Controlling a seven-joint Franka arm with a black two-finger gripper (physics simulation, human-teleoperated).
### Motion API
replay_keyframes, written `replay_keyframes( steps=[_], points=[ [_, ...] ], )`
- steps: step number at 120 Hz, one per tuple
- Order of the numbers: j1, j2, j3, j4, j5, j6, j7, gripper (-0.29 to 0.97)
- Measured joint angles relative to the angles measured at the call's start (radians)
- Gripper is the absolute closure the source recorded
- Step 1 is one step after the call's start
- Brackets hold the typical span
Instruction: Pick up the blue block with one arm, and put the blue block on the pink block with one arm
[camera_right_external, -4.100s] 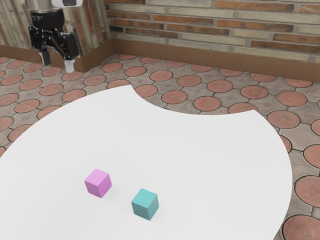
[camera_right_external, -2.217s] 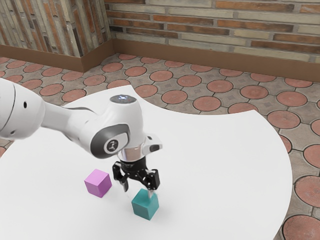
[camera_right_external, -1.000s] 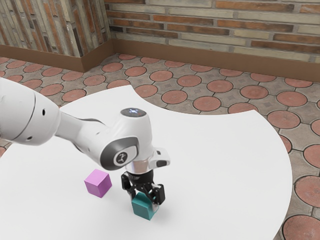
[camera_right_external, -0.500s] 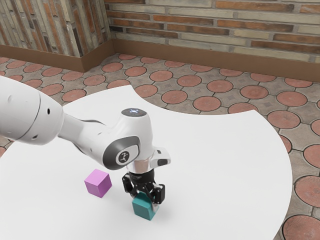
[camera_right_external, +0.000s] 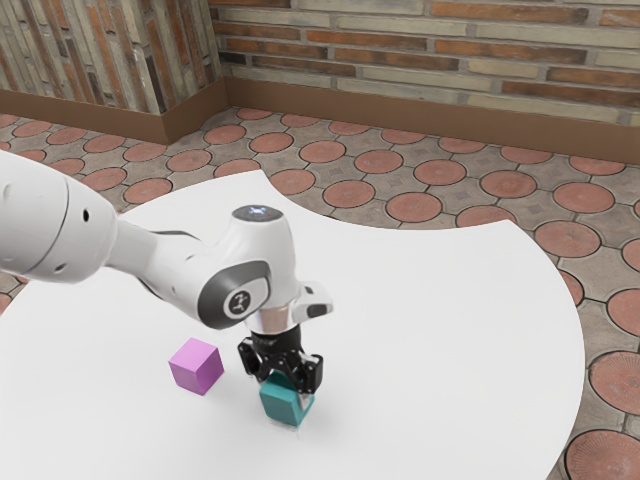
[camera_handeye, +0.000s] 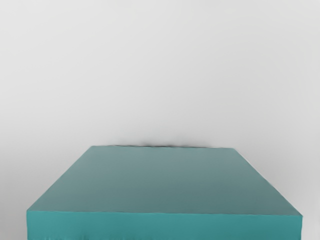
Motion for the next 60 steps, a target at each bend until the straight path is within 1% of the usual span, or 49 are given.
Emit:
replay_keyframes(
  steps=[25,60],
  points=[
    [0.072,-0.128,0.011,-0.004,0.082,-0.009,0.004,0.31],
    [0.178,-0.189,0.039,-0.04,0.121,-0.015,0.083,0.31]
  ],
)
